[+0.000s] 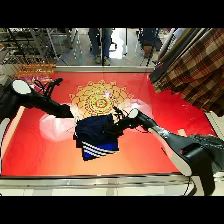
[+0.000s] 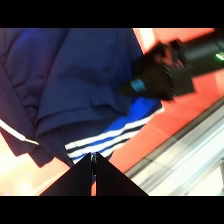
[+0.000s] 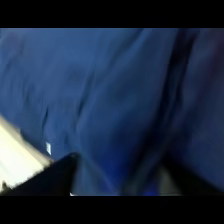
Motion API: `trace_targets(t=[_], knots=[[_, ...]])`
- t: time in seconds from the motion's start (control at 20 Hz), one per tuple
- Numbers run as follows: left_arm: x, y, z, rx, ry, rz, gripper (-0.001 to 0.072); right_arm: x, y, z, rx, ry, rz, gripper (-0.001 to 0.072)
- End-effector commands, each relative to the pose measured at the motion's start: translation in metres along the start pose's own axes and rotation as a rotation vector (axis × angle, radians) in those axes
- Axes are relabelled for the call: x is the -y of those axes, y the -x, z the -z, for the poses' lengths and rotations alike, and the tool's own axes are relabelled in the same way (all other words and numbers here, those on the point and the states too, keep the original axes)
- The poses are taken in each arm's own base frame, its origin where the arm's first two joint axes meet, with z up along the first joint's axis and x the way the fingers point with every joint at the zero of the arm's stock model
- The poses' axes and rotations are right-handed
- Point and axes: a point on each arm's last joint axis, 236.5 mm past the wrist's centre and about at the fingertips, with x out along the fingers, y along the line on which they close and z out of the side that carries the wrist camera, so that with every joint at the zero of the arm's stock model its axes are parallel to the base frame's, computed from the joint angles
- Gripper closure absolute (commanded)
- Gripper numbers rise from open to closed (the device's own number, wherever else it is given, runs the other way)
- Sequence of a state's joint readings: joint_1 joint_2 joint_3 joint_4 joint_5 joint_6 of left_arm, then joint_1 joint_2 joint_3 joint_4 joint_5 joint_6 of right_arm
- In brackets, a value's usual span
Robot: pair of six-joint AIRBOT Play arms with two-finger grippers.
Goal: Fold the clothes and pants, and hang the long-sleeved shirts on hangers.
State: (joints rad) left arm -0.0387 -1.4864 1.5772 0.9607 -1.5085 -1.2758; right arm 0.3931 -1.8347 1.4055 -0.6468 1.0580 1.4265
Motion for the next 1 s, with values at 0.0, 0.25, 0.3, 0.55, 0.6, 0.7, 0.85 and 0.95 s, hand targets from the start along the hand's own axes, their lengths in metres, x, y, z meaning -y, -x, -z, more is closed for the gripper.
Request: trace_targets(t=[0.0,0.25,0.3,0.55,0.6,0.7,0.85,0.95], knots=[[0.002,0.000,0.007,-0.030,0.001,0.009,0.0692,-0.017,-0.009,-0.032,0.084,0.008,-0.042,0.0614],[0.003,-0.002,0.007,-0.034,-0.003,0.011,0.0692,-0.140,0.040,-0.126,0.504,0.294,-0.098,0.0642],[0.004,-0.004,0.008,-0.039,-0.006,0.013,0.0692,-0.153,0.053,-0.147,0.632,0.337,-0.080,0.0395],[0.001,-0.033,0.013,-0.105,0.005,0.034,0.0692,-0.085,0.087,-0.139,0.450,0.316,0.087,0.0151],[-0.003,-0.042,0.017,-0.130,0.017,0.041,0.0692,-0.049,0.093,-0.118,0.317,0.245,0.140,0.0151],[-0.010,-0.058,0.024,-0.170,0.042,0.050,0.0692,0.011,0.098,-0.065,0.071,0.130,0.213,0.0151],[-0.027,-0.078,0.019,-0.166,0.067,0.032,0.0692,0.054,0.087,-0.026,-0.004,0.048,0.209,0.0132],[-0.041,-0.094,0.012,-0.149,0.087,0.021,0.0692,0.058,0.070,-0.020,0.007,0.038,0.149,0.0067]])
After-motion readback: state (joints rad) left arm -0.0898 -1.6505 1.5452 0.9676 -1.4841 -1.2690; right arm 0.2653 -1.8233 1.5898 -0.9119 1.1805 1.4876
